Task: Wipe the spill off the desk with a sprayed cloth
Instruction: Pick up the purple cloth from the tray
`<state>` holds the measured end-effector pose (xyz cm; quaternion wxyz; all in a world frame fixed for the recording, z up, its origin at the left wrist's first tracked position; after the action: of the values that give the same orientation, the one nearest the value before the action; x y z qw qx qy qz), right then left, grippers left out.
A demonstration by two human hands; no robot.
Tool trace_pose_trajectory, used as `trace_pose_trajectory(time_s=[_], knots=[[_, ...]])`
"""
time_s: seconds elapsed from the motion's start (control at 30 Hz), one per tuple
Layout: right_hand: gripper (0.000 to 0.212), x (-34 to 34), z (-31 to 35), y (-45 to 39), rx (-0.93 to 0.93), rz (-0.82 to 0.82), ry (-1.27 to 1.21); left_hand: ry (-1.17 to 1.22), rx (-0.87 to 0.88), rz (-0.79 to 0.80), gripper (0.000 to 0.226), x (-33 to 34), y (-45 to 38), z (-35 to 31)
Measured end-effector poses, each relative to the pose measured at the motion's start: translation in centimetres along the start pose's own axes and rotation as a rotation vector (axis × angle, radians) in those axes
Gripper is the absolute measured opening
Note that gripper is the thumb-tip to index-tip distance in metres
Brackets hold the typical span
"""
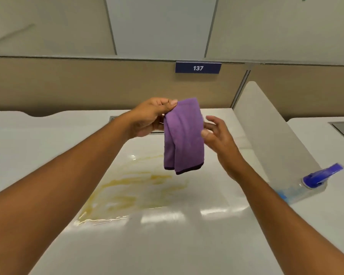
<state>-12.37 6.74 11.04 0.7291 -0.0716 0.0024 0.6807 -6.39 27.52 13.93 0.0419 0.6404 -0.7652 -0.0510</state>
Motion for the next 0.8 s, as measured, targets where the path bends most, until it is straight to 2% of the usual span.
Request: trace_pose_trajectory(time_s=[0.03, 0.1, 0.27, 0.4, 0.47, 0.63, 0.73, 0.8], knots=[[0.051, 2.3, -0.2, 0.5, 0.062, 0.127, -0.002, 0.007, -0.019, -0.012, 0.032, -1.3, 1.2, 0.5], [0.048, 5.8, -1.1, 1.8, 0.126, 0.263, 0.034, 0.010, -0.043, -0.038, 0.033, -3.7, 3.4, 1.5], [0.047, 12.0, -2.4, 4.9, 0.280, 0.352, -0.056, 0.075, -0.126, -0.149, 0.037, -9.6, 8.8, 5.0], [0.050, 16.1, -2.4, 6.6, 0.323, 0.392, -0.060, 0.325, -0.273, -0.265, 0.061, -14.1, 13.5, 9.6], [0.053, 18.0, -2.5, 7.2, 0.345, 0.414, -0.055, 0.447, -0.334, -0.302, 0.081, -16.0, 15.7, 12.6], [0.047, 24.0, -3.0, 10.6, 0.441, 0.588, -0.114, 0.818, -0.434, -0.200, 0.112, -15.3, 20.2, 17.8], [0.041, 27.5, -2.8, 13.4, 0.436, 0.638, -0.106, 0.971, -0.408, -0.156, 0.102, -14.0, 21.1, 18.3], [0.035, 29.0, -2.4, 14.5, 0.277, 0.532, 0.033, 0.975, -0.355, -0.174, 0.095, -14.3, 21.2, 17.8]])
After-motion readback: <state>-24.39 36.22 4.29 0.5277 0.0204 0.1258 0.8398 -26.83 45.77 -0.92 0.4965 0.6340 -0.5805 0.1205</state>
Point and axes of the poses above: each hand's wrist, its own y-axis away from the middle knuckle, its own x-axis out of the palm, z = x × y, the point moved 6 cm from there along -y, towards the middle knuckle, and after that the axes turned 14 degrees about -z, right-handed, at the moved point
